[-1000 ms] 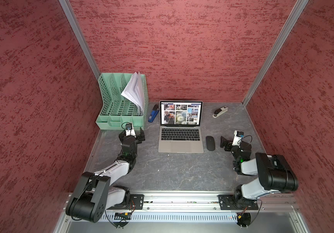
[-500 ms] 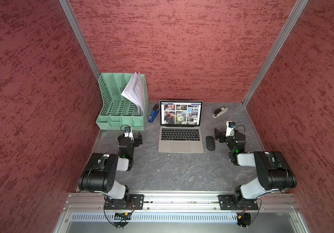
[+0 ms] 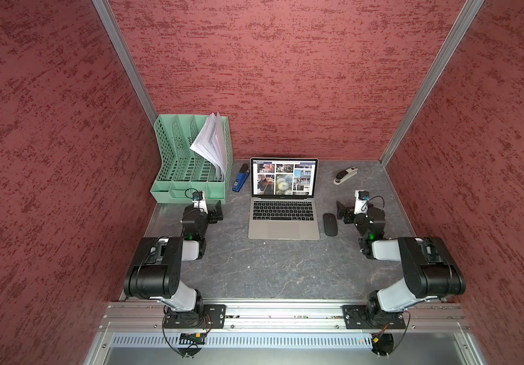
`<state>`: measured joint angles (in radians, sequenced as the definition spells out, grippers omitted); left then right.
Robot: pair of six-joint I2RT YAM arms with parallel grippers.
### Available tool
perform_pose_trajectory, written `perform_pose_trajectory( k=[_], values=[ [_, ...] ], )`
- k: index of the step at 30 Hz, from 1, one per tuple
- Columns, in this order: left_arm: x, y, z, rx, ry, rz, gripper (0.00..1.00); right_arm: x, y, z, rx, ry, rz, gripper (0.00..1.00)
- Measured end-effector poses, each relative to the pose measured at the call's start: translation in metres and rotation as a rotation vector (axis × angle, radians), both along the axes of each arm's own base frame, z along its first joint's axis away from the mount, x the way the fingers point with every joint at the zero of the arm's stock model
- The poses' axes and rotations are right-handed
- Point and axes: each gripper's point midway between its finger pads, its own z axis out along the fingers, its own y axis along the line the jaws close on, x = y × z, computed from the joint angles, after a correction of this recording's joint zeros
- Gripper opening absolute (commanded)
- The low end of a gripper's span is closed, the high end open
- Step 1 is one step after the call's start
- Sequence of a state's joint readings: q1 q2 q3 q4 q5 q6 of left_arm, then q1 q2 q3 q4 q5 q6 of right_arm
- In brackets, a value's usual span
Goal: Remove the wireless mouse receiver from the laptop
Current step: Reset both arms
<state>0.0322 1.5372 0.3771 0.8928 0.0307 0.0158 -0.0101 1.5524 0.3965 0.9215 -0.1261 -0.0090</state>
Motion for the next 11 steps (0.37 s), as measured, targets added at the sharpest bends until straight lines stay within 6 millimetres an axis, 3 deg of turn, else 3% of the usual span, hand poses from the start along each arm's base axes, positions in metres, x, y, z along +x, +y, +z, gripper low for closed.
perform_pose_trajectory(
  k=[11],
  values=[
    [-0.0002, -0.0025, -0.0007, -0.005, 0.003, -0.014, 1.00, -0.0004, 0.0000, -0.0018, 0.000, 0.008, 0.000, 0.99]
  ],
)
